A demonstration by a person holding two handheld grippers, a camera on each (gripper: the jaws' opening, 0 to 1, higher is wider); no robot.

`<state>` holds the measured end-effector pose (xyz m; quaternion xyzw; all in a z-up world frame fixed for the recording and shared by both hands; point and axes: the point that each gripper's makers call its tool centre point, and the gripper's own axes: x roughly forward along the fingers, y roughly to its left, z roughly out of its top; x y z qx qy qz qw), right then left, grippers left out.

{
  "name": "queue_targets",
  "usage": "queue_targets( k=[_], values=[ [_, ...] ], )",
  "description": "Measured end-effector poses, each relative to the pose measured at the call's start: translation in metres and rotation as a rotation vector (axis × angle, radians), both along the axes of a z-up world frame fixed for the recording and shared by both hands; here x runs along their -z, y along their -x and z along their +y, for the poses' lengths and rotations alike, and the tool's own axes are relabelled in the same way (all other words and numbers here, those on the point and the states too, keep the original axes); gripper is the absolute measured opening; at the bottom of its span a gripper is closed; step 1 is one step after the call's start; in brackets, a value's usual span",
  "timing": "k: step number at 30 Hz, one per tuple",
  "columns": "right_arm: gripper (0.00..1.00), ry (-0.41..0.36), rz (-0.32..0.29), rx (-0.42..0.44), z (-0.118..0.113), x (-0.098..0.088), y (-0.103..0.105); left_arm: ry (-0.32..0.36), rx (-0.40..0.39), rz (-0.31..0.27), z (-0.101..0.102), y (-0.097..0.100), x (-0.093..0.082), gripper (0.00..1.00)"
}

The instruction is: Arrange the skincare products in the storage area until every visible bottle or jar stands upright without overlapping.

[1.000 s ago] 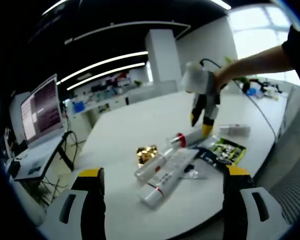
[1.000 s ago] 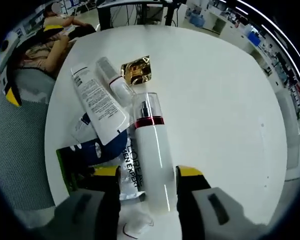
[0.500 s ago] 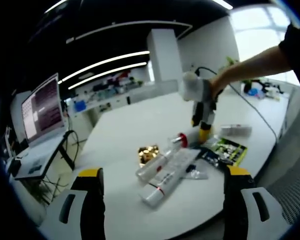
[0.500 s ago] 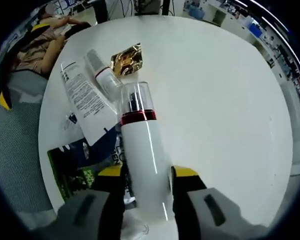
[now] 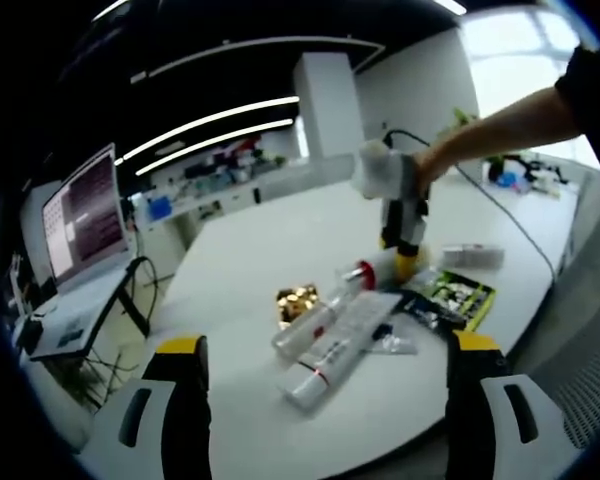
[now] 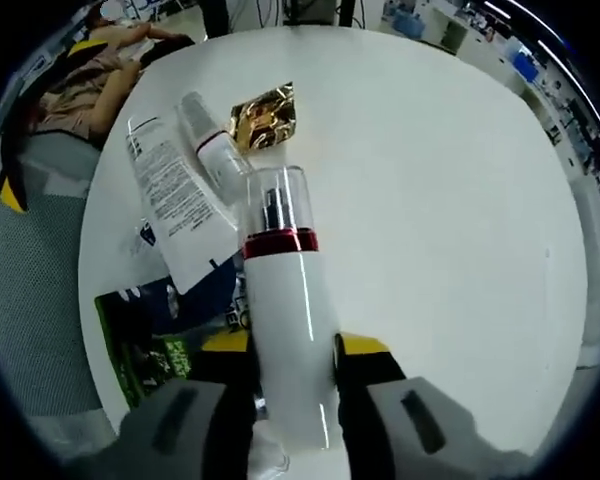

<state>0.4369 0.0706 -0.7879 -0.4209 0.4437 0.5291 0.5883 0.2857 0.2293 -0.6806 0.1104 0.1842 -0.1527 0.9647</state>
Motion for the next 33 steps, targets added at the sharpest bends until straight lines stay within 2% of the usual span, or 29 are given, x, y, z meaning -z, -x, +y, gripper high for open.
queue_targets(
  k=[7,10,13,15,17,22,26,28,29,31,33],
  values=[
    [0.28,-0.004,-0.002,-0.001,0.0,0.0,-0.001,-0.015,0.0,0.011,0.0,0.0,0.001,0.97],
    [0.27,-0.028,-0.029,-0.073,0.002,-0.001,-0.001,-0.022,0.005,0.013,0.0,0.0,0.001,0.97],
    [0.27,-0.017,-0.04,-0.039,0.001,-0.002,-0.001,-0.016,0.019,0.018,-0.002,0.001,0.001,0.97],
    [0.26,-0.022,-0.017,0.015,0.0,-0.002,0.0,-0.002,0.025,0.036,-0.003,0.002,0.001,0.97],
    [0.26,-0.036,0.043,0.113,-0.003,-0.002,0.003,0.019,0.028,0.045,-0.003,0.003,0.001,0.97],
    [0.26,-0.127,0.15,0.299,-0.004,-0.005,0.004,0.044,0.046,0.073,-0.005,0.003,0.003,0.97],
    [0.26,-0.203,0.226,0.395,-0.007,-0.007,0.004,0.068,0.058,0.082,-0.005,0.002,-0.002,0.97],
    [0.26,-0.29,0.26,0.457,-0.006,-0.01,0.002,0.133,0.096,0.119,-0.012,0.003,-0.001,0.96],
    [0.26,-0.323,0.273,0.483,-0.006,-0.011,0.002,0.154,0.085,0.118,-0.011,0.0,-0.002,0.97],
    [0.26,-0.419,0.328,0.586,-0.004,-0.017,0.002,0.242,0.08,0.126,-0.011,-0.006,-0.006,0.96],
    [0.26,-0.513,0.395,0.664,-0.004,-0.023,0.004,0.294,0.07,0.119,-0.009,-0.011,-0.012,0.96]
  ],
)
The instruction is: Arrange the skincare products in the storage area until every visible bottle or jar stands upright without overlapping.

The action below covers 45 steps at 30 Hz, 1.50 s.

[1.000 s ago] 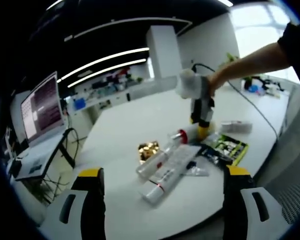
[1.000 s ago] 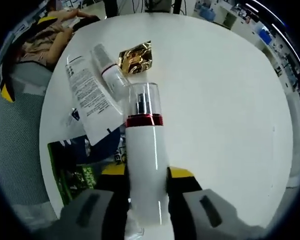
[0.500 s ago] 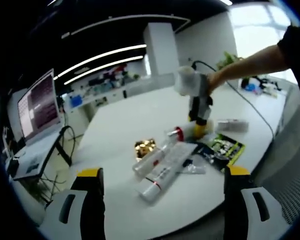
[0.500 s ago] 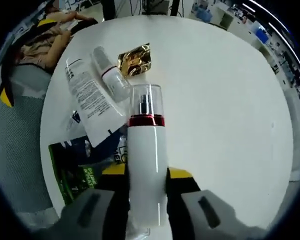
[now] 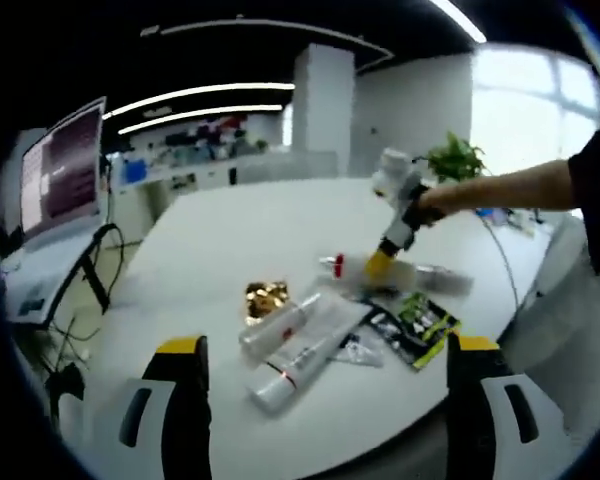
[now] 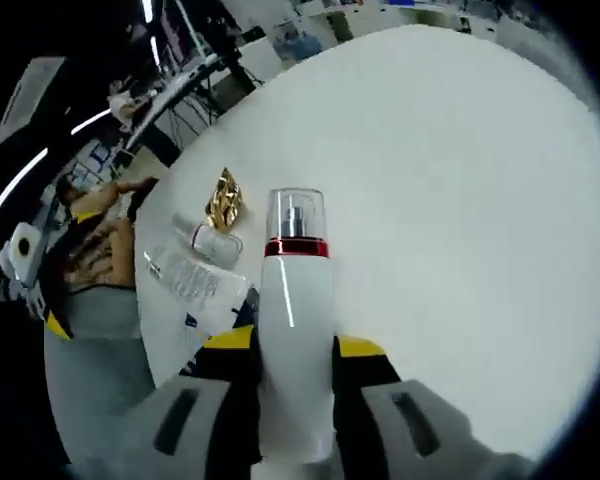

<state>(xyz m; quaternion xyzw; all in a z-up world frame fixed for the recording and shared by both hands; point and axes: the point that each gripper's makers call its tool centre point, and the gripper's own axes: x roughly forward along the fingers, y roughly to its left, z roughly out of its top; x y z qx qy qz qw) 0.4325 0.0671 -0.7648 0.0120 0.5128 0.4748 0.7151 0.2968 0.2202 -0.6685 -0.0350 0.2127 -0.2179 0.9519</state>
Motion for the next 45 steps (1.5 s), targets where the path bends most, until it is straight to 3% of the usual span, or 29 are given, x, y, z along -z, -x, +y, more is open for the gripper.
queue_targets(
  k=[5,10,15,19,28,30,36,42,45],
  values=[
    [0.26,-0.173,0.087,0.151,-0.003,-0.009,0.005,0.032,0.015,-0.008,-0.001,-0.01,-0.011,0.95],
    [0.26,-0.298,0.1,0.204,-0.003,-0.022,0.014,0.049,0.057,-0.002,-0.01,-0.016,-0.018,0.89],
    [0.26,-0.332,0.072,0.212,-0.004,-0.034,0.029,0.136,0.079,-0.007,-0.024,-0.022,-0.029,0.87],
    [0.26,-0.372,0.071,0.218,-0.002,-0.045,0.045,0.198,0.132,0.037,-0.042,-0.023,-0.033,0.82],
    [0.26,-0.443,0.054,0.213,0.007,-0.067,0.077,0.301,0.251,0.061,-0.082,-0.039,-0.041,0.77],
    [0.27,-0.469,0.055,0.214,0.01,-0.073,0.083,0.337,0.264,0.104,-0.086,-0.045,-0.038,0.74],
    [0.27,-0.525,0.028,0.211,0.015,-0.087,0.096,0.358,0.291,0.111,-0.101,-0.061,-0.037,0.74],
    [0.27,-0.559,0.021,0.226,0.015,-0.094,0.108,0.447,0.353,0.165,-0.121,-0.062,-0.037,0.65],
    [0.27,-0.555,-0.013,0.224,0.014,-0.1,0.111,0.483,0.379,0.184,-0.132,-0.063,-0.037,0.65]
  ],
)
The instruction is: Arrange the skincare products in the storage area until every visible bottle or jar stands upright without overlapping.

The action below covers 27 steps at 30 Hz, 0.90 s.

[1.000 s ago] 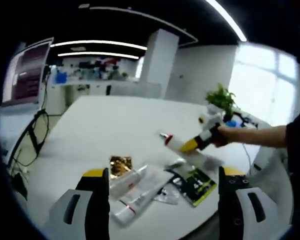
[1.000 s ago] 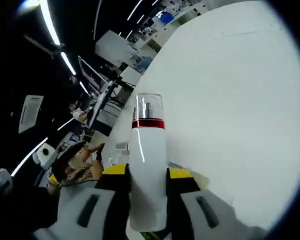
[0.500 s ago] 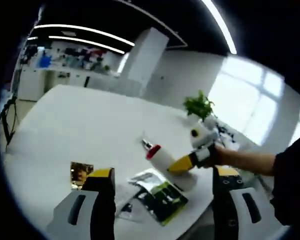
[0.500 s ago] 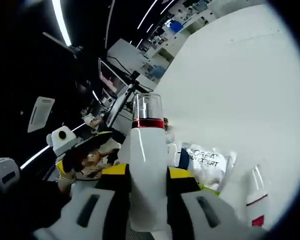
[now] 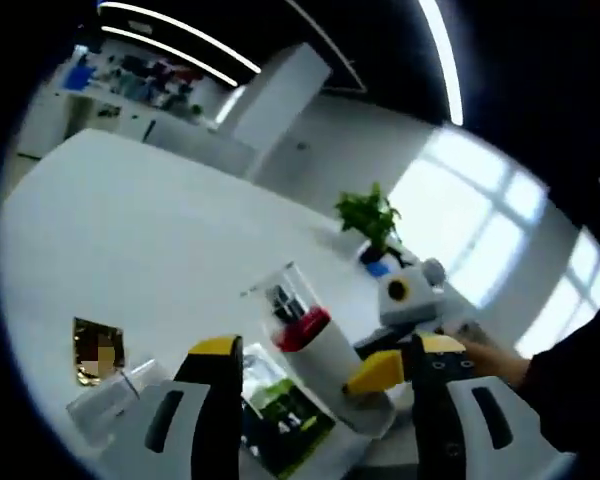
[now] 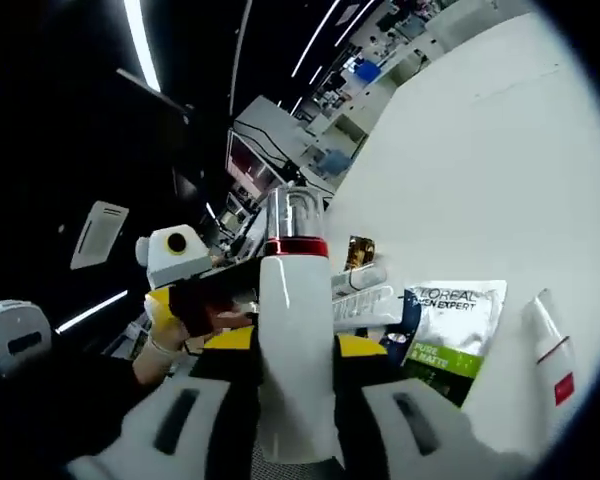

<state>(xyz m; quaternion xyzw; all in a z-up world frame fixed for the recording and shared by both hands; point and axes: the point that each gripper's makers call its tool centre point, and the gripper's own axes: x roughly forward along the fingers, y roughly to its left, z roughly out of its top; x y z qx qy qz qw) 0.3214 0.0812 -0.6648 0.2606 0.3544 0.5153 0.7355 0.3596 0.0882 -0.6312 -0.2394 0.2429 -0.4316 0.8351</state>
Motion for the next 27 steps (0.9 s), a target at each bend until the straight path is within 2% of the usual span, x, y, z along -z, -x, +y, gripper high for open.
queue_targets(
  k=[3,7,11,16,17,18,20,24,27],
  values=[
    [0.27,-0.007,-0.012,0.01,-0.003,-0.006,0.002,0.029,0.008,0.025,-0.007,-0.006,0.002,0.64],
    [0.27,-0.024,-0.029,0.025,-0.008,-0.015,0.004,0.063,0.017,0.051,-0.019,-0.008,0.003,0.56],
    [0.27,-0.008,-0.063,0.036,-0.011,-0.015,0.005,0.131,0.08,0.063,-0.039,-0.007,-0.005,0.51],
    [0.27,-0.022,-0.063,0.059,-0.016,-0.015,0.006,0.138,0.08,0.067,-0.048,-0.011,-0.002,0.39],
    [0.27,-0.023,-0.066,0.058,-0.016,-0.014,0.006,0.152,0.059,0.062,-0.047,-0.014,-0.001,0.38],
    [0.27,-0.024,-0.067,0.061,-0.018,-0.013,0.004,0.21,0.059,0.068,-0.05,-0.012,-0.006,0.36],
    [0.27,-0.03,-0.061,0.059,-0.019,-0.012,0.002,0.244,0.046,0.084,-0.05,-0.012,-0.005,0.35],
    [0.28,0.013,-0.084,0.038,-0.018,-0.006,0.003,0.222,0.063,0.072,-0.048,-0.007,-0.001,0.34],
    [0.28,0.024,-0.07,0.012,-0.014,-0.001,0.006,0.204,0.081,0.05,-0.049,-0.003,0.0,0.34]
  ],
)
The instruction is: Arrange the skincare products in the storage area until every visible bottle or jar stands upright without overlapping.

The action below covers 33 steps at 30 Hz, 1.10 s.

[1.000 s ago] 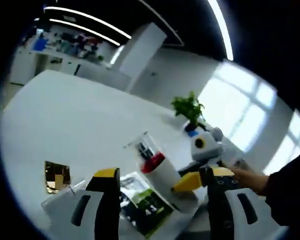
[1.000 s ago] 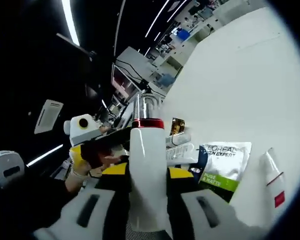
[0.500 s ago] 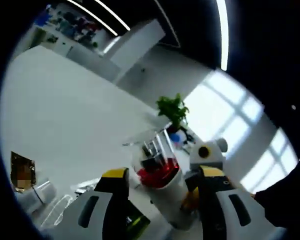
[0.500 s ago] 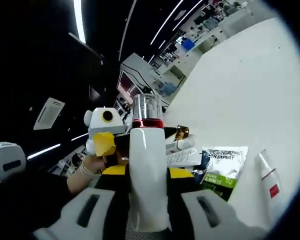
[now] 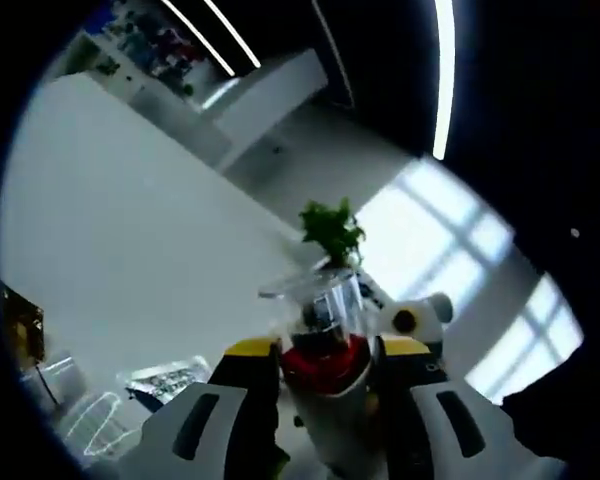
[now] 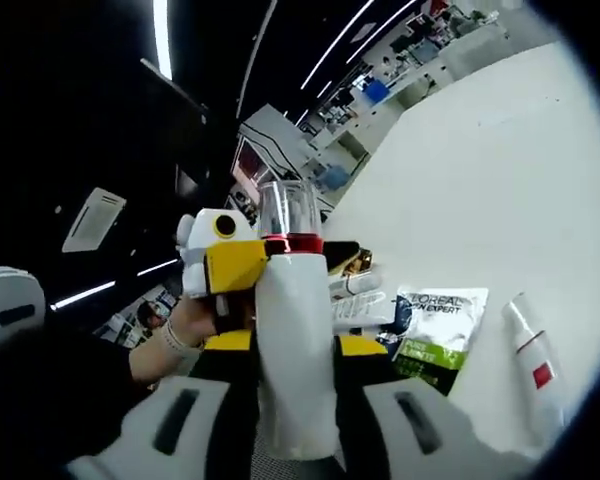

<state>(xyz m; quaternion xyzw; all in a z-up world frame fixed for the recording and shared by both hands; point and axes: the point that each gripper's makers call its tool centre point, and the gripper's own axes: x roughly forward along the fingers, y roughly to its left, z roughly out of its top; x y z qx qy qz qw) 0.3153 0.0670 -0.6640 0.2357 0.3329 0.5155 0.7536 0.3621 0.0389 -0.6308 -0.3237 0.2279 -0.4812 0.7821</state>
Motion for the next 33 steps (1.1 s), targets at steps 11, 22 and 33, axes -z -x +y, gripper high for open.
queue_targets(
  k=[11,22,33],
  values=[
    [0.29,0.016,-0.019,-0.056,0.003,0.007,0.005,0.002,0.003,-0.002,0.0,0.007,0.0,0.31],
    [0.3,0.059,-0.1,-0.075,0.002,0.017,0.006,-0.06,0.025,-0.022,-0.002,0.01,0.004,0.3],
    [0.32,0.243,-0.106,-0.19,0.003,0.052,0.026,-0.229,0.139,-0.029,-0.015,0.03,0.03,0.3]
  ],
)
